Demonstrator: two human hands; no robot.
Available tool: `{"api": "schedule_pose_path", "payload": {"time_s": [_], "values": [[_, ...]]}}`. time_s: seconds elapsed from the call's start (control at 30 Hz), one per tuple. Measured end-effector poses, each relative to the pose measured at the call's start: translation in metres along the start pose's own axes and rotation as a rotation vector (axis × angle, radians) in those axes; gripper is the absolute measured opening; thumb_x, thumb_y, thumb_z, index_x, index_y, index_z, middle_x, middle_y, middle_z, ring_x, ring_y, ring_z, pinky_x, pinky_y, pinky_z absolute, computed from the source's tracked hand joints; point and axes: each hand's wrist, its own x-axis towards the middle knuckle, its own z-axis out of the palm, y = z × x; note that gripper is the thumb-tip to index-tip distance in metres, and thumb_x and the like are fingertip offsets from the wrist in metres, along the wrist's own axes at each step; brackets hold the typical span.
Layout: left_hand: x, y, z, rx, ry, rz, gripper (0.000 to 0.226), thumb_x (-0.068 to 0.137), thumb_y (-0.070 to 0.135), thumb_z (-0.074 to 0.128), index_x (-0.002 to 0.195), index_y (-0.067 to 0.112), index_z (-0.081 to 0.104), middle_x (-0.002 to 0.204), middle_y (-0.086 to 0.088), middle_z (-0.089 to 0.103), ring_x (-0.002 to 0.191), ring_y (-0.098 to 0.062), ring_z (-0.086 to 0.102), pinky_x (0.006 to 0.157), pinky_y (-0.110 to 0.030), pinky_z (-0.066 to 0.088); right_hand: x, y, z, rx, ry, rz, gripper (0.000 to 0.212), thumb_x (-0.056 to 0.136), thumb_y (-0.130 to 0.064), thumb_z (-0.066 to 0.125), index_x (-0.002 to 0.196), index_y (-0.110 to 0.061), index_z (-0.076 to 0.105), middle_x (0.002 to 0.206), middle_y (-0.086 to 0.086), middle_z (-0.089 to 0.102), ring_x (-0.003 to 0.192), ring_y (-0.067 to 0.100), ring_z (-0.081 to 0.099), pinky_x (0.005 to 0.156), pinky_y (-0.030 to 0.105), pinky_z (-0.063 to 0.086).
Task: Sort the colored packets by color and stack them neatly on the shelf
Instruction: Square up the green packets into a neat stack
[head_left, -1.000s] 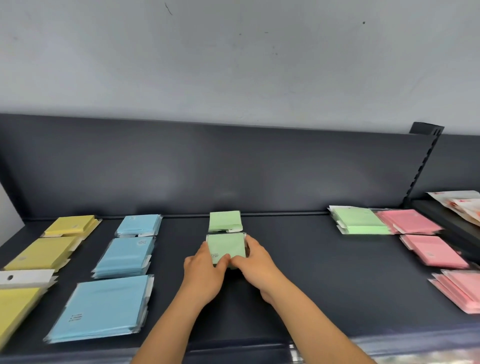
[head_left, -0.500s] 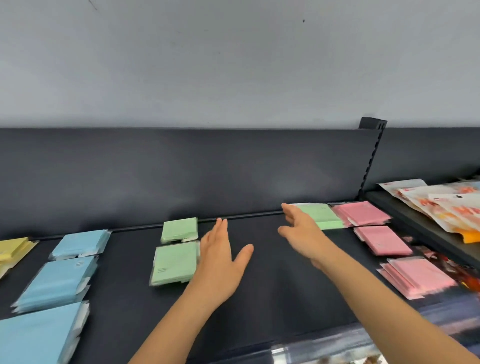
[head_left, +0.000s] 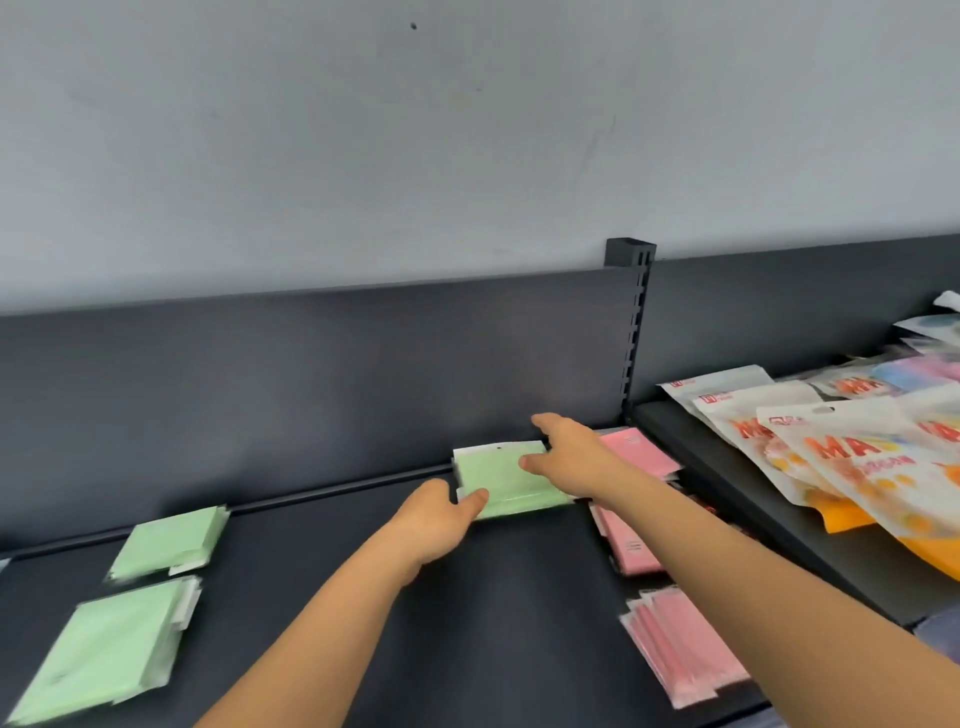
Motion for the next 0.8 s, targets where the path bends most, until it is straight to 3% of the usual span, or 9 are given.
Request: {"api": "schedule_pose_path", "payload": {"time_s": [0.13, 0.27, 0.53, 0.67, 0.73, 0.8], "values": [[0.02, 0.013, 0.02, -0.246, 0.155, -0.04, 0.028, 0.092, 0.031, 0.051, 0.094, 0.005, 0.059, 0.09, -0.001, 0.061, 0.074, -0.012, 0.051, 0.057, -0.021, 0.035, 0.022, 0.006, 0.006, -0.044, -0.066, -0.004, 0.069, 0.088, -0.022, 0.061, 0.145, -0.009, 0.025, 0.148, 0.009, 0.036, 0.131, 0.025, 0.041, 0.1, 0.03, 0.038], [0.036, 0.018, 0.028, -0.347, 0.227, -0.13, 0.023, 0.088, 0.022, 0.056, 0.103, 0.006, 0.061, 0.099, -0.008, 0.065, 0.074, -0.016, 0.055, 0.054, -0.024, 0.036, 0.032, 0.006, 0.017, -0.127, -0.106, -0.017, 0.057, 0.086, -0.016, 0.061, 0.137, -0.007, 0.036, 0.138, 0.012, 0.046, 0.124, 0.028, 0.047, 0.099, 0.035, 0.044], [0.049, 0.03, 0.017, -0.668, 0.145, -0.249, 0.036, 0.078, 0.0, 0.069, 0.11, -0.003, 0.053, 0.103, -0.02, 0.067, 0.087, -0.032, 0.067, 0.061, -0.034, 0.052, 0.038, 0.011, 0.015, -0.064, -0.102, -0.032, 0.047, 0.086, -0.011, 0.058, 0.131, -0.006, 0.044, 0.133, 0.011, 0.05, 0.115, 0.027, 0.054, 0.094, 0.032, 0.048], [0.046, 0.026, 0.019, -0.655, 0.122, -0.248, 0.041, 0.077, -0.003, 0.069, 0.114, -0.003, 0.051, 0.099, -0.018, 0.068, 0.078, -0.027, 0.067, 0.05, -0.03, 0.048, 0.028, 0.014, 0.014, 0.065, -0.112, -0.02, 0.047, 0.086, -0.011, 0.059, 0.131, -0.007, 0.045, 0.134, 0.012, 0.049, 0.118, 0.028, 0.051, 0.098, 0.034, 0.045], [0.04, 0.023, 0.017, -0.626, 0.126, -0.205, 0.034, 0.079, -0.003, 0.067, 0.111, -0.003, 0.056, 0.097, -0.017, 0.069, 0.077, -0.026, 0.067, 0.05, -0.027, 0.049, 0.023, 0.013, 0.015, 0.094, -0.131, -0.038, 0.057, 0.085, -0.014, 0.062, 0.137, -0.009, 0.039, 0.142, 0.01, 0.041, 0.125, 0.027, 0.046, 0.103, 0.033, 0.041], [0.027, 0.018, 0.009, -0.614, 0.167, -0.125, 0.024, 0.08, -0.007, 0.065, 0.103, -0.001, 0.061, 0.097, -0.016, 0.07, 0.082, -0.027, 0.068, 0.061, -0.032, 0.055, 0.016, 0.007, 0.016, 0.114, -0.143, -0.075, 0.081, 0.082, -0.017, 0.067, 0.148, -0.013, 0.019, 0.155, 0.006, 0.016, 0.138, 0.023, 0.03, 0.109, 0.03, 0.032]]}}
